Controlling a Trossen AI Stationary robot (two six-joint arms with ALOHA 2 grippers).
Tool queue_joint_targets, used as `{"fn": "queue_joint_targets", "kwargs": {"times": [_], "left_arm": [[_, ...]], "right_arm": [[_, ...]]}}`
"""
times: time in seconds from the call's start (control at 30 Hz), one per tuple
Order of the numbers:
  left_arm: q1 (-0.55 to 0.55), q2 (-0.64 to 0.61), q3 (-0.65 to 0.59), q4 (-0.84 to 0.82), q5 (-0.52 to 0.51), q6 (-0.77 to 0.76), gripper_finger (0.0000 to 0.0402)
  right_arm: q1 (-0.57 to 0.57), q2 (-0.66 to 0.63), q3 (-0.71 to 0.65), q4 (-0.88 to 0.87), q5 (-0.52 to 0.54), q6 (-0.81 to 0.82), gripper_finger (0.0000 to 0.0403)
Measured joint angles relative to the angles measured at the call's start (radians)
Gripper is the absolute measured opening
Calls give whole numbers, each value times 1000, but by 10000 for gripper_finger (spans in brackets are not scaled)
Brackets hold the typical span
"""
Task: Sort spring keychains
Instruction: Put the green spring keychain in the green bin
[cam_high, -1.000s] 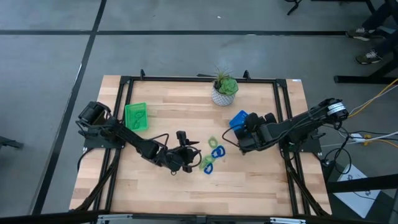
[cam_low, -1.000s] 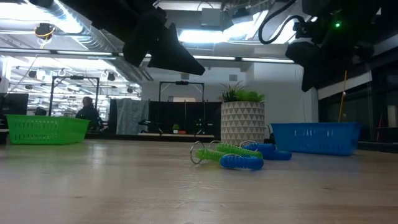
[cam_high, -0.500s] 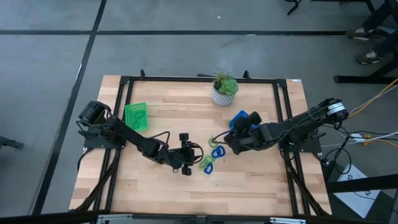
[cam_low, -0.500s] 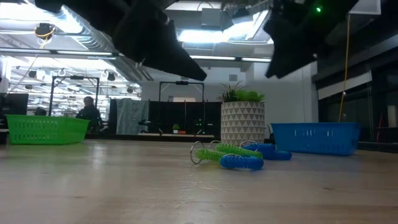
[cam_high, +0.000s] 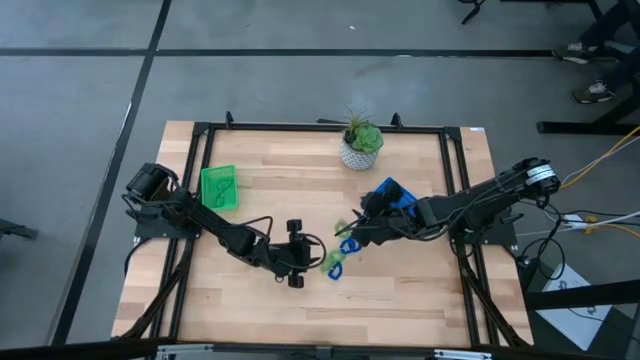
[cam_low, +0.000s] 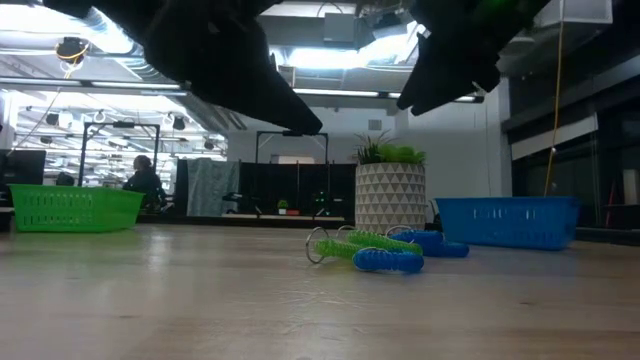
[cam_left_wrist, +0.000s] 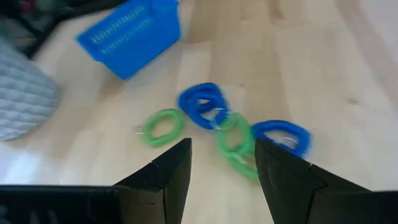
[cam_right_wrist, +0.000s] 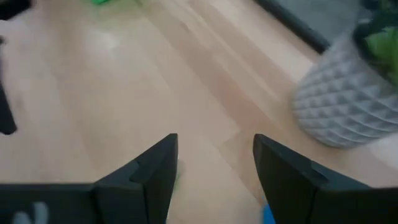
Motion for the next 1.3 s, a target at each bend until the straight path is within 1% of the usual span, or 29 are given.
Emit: {"fn": "queue_joint_targets", "kwargs": {"times": [0.1, 0.27, 0.33, 0.57, 0.67, 0.9, 1.0, 1.1, 1.17, 1.3], "left_arm": [[20, 0, 0, 13, 76, -9, 167], [43, 0, 0, 12, 75, -33, 162], [47, 0, 0, 12, 75, -38, 161], [47, 0, 0, 16, 74, -102, 160], [47, 12, 0, 25, 71, -105, 158], [58, 71, 31, 41, 74, -81, 151], [58, 84, 39, 34, 81, -79, 149], [63, 108, 40, 34, 77, -78, 148], [74, 132, 40, 41, 98, -73, 148], [105, 187, 60, 42, 171, -68, 148]], "right_arm": [[5, 0, -14, 42, -81, -78, 209], [49, 0, -81, 175, -314, -371, 209], [71, 1, -101, 214, -364, -447, 209], [97, 1, -104, 225, -365, -479, 209], [97, 0, -106, 223, -365, -459, 209], [98, -1, -216, 373, -385, -479, 209], [71, -1, -231, 389, -399, -474, 209], [54, -1, -231, 410, -445, -459, 209], [49, -1, -231, 414, -466, -447, 209], [49, -1, -231, 414, -468, -417, 209]]}}
